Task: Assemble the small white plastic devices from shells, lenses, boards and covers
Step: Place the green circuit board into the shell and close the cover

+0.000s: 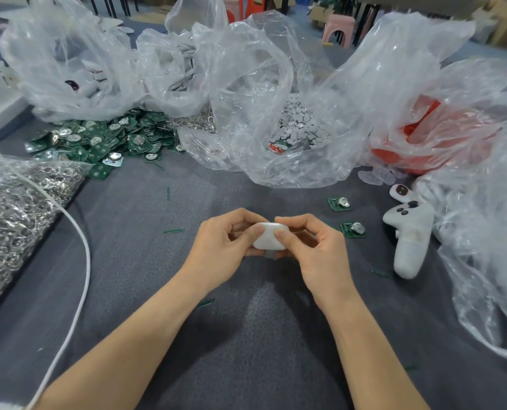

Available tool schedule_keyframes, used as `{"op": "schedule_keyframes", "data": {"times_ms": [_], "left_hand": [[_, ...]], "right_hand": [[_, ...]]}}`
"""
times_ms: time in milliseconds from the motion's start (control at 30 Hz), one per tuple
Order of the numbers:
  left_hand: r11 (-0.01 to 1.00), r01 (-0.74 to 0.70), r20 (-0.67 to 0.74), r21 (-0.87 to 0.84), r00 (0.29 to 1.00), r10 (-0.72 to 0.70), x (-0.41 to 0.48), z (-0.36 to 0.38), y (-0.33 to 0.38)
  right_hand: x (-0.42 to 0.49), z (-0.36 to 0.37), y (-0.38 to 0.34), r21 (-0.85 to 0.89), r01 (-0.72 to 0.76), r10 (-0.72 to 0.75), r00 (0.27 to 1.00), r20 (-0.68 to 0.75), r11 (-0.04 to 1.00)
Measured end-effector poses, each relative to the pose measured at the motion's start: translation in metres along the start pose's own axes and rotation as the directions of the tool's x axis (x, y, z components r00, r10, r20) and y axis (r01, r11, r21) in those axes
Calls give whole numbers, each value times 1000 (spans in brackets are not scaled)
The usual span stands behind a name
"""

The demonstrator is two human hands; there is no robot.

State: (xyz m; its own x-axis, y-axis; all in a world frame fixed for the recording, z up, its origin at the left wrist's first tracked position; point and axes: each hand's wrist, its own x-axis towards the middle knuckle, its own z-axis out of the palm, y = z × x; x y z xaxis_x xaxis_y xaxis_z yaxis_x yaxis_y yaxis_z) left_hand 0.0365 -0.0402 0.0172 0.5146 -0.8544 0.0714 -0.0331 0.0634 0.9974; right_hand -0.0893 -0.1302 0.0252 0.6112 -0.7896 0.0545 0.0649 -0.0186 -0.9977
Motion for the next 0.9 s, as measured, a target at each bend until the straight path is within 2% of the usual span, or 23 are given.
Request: {"op": "schedule_keyframes", "data": {"times_ms": [100,167,233,400,567,733,833,900], "left_hand": [[991,18,-40,-129,999,-23,2,4,2],[988,23,1,-155,1000,-23,2,4,2],[996,-1,42,-93,999,5,1,3,2],[980,-46,39,192,998,39,0,2,-1],[958,-85,72,274,995,67,-1,1,0],[1000,-8,23,-18,1000,9,2,2,4],[951,101,52,-292,995,-90,6,-1,5],[928,119,79,-354,992,-98,6,-3,3]], "right_hand": [[1,2,-3,75,15,-12,999,-40,997],[1,1,-4,45,40,-38,998,-45,998],[1,0,-4,13,56,-56,998,-32,998],[0,4,0,-97,67,-70,997,-27,993],[0,1,1,-97,77,-77,997,4,992],[4,2,-1,31,131,-132,991,13,991],[4,-1,-1,95,161,-167,984,58,982],[3,0,0,106,150,-158,984,78,983]]}}
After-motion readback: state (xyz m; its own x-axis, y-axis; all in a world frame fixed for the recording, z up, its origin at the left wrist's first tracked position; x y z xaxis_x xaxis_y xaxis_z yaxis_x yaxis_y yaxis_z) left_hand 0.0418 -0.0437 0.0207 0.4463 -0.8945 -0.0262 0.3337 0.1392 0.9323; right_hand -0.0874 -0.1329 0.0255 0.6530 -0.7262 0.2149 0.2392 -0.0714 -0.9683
